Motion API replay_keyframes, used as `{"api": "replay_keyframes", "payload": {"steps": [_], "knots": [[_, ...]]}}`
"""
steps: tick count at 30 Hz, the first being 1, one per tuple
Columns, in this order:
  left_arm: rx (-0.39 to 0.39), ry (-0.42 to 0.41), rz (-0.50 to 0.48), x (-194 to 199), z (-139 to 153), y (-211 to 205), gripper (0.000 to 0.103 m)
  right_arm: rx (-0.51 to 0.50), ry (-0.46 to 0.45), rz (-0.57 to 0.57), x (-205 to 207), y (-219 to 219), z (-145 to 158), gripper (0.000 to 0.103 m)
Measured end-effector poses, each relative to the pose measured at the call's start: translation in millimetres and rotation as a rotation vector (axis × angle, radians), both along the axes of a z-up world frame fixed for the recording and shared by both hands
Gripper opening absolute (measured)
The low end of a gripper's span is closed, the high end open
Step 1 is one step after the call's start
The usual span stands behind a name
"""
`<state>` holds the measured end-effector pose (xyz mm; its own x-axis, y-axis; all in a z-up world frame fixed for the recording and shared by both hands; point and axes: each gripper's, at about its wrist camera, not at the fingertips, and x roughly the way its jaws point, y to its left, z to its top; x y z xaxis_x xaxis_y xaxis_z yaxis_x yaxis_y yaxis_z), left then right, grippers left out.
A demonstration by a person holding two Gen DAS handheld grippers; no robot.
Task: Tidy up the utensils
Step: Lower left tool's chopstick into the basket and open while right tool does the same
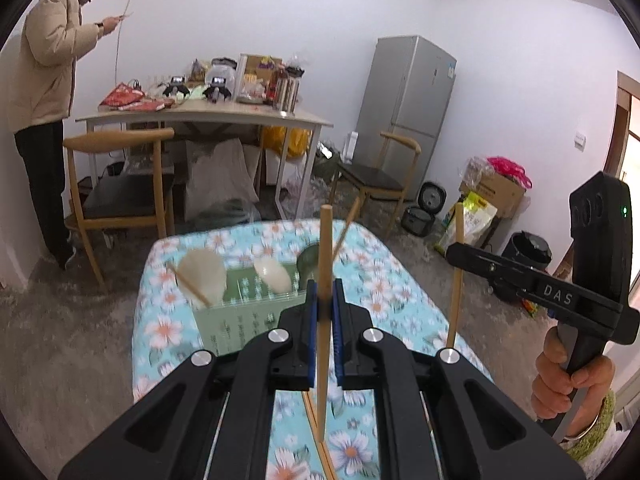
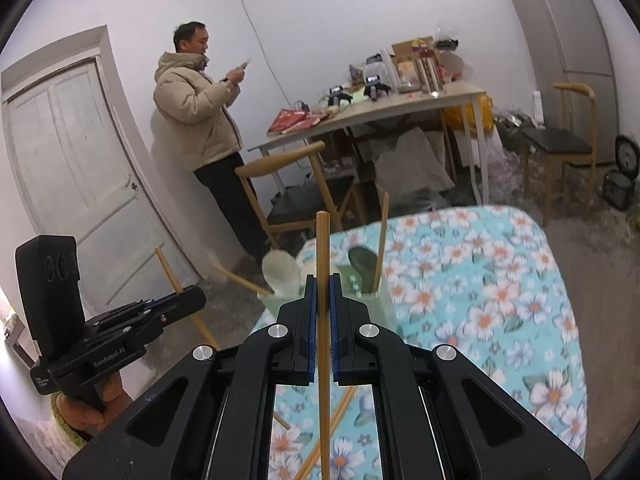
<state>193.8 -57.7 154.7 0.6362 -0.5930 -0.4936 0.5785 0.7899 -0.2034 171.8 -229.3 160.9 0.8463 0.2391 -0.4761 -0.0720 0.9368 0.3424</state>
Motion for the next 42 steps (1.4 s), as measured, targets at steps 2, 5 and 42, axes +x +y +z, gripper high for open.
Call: {"api": "replay_keyframes", "payload": {"steps": [2, 5, 42], "knots": [[-0.012, -0.027, 0.007, 8.1, 11.4, -0.9, 0.006, -0.003, -0.022, 0.001, 9.4, -1.4, 8.7, 0.004], [-0.029, -0.067, 0.015, 18.6, 25.8, -3.4, 0.006, -0.01, -0.055, 0.003, 20.4, -0.3, 20.9, 0.004], [-0.071, -0.224, 0.213, 133.3, -16.2, -14.4, 0.006, -0.147, -0.233, -0.058, 136.2, 2.5, -0.6, 0.004]]}}
